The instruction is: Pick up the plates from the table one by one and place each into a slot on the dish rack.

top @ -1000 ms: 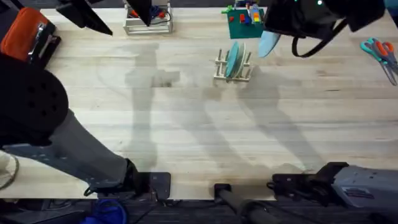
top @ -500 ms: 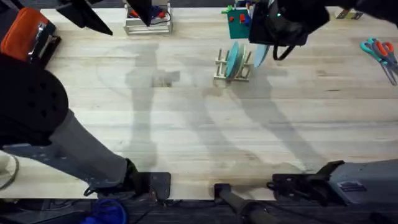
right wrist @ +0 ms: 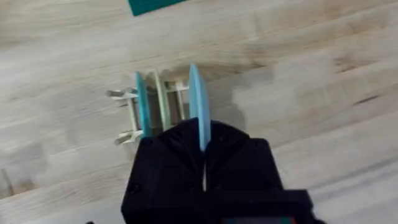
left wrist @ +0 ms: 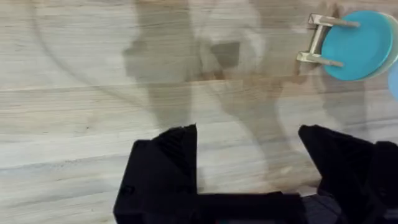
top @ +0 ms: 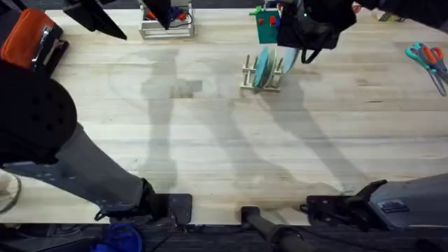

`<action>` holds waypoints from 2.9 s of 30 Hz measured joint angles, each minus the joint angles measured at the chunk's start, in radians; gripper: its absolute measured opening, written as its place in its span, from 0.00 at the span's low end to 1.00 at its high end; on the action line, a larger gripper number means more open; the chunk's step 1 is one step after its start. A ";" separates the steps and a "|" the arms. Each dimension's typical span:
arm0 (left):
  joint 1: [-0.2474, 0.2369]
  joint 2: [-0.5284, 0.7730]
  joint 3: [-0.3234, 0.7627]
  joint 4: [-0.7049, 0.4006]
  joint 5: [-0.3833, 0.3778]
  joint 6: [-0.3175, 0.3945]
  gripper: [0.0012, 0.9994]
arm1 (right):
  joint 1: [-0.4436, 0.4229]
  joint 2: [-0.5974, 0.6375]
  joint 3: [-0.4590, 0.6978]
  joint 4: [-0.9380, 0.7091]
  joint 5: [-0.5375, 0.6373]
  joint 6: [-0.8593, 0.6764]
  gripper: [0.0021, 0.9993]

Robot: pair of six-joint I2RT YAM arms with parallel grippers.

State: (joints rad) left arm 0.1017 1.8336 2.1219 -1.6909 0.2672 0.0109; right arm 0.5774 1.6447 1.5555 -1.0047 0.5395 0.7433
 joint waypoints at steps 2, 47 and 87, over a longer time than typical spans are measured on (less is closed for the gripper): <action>0.000 0.000 0.000 0.000 0.000 0.000 0.99 | 0.000 0.000 0.000 0.015 -0.010 -0.017 0.03; 0.000 0.000 0.000 0.000 0.000 0.000 0.99 | -0.076 0.090 0.002 0.091 -0.148 -0.184 0.03; 0.000 0.000 0.000 0.000 -0.002 0.000 0.99 | -0.085 0.169 0.002 0.092 -0.171 -0.194 0.36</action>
State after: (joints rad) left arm 0.1017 1.8336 2.1220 -1.6909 0.2653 0.0109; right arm 0.4920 1.8133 1.5570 -0.9131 0.3687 0.5494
